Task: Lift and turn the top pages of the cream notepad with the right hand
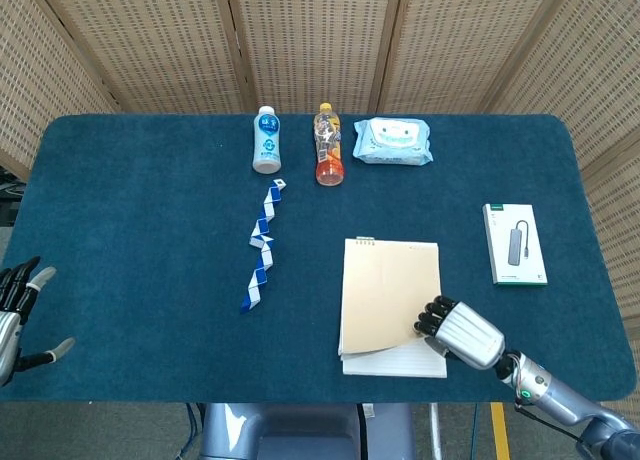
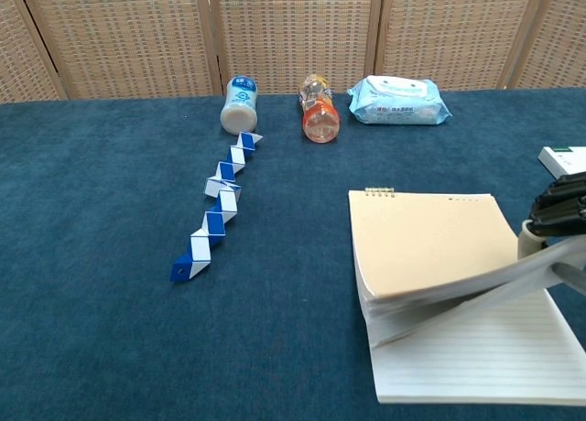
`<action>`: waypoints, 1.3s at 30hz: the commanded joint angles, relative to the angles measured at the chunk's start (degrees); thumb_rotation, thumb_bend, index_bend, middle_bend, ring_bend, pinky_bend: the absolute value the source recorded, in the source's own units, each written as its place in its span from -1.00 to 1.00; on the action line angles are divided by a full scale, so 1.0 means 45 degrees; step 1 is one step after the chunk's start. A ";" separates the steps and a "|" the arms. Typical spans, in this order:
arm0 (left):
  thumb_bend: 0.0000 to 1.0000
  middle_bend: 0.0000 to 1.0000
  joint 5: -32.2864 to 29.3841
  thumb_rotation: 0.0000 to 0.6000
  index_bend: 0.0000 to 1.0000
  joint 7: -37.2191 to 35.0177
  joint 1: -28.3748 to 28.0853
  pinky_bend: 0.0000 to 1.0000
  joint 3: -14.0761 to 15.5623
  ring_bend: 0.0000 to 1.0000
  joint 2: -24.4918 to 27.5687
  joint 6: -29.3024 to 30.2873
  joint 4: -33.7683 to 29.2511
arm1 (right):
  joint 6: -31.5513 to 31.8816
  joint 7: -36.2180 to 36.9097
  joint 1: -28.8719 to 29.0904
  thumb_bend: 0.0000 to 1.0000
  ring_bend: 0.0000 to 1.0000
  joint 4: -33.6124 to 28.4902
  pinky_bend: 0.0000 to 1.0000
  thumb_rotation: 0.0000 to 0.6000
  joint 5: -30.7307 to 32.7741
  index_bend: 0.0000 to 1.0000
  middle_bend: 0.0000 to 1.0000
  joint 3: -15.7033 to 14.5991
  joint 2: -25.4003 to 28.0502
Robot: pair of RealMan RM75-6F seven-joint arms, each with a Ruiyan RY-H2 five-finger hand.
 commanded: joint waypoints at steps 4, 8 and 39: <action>-1.00 -1.00 0.0087 1.00 -1.00 0.0163 -0.0019 -1.00 0.0057 -1.00 -0.0050 -0.0049 -0.0039 | 0.0591 -0.0178 -0.0154 0.24 -0.09 -0.0173 -0.15 1.00 -0.0849 0.31 0.26 -0.0649 0.0528; -1.00 -1.00 0.0029 1.00 -1.00 0.0135 -0.0010 -1.00 0.0032 -1.00 -0.0056 -0.0034 -0.0040 | 0.1093 -0.0554 -0.0242 0.24 -0.09 -0.0046 -0.15 1.00 -0.1464 0.31 0.26 -0.0986 0.0734; -1.00 -1.00 -0.0449 1.00 -1.00 -0.0383 -0.0154 -1.00 -0.0150 -1.00 0.0176 -0.0350 -0.0088 | -0.8969 0.1834 0.2885 0.29 -0.08 -0.7936 -0.13 1.00 0.9994 0.33 0.29 0.4158 0.3807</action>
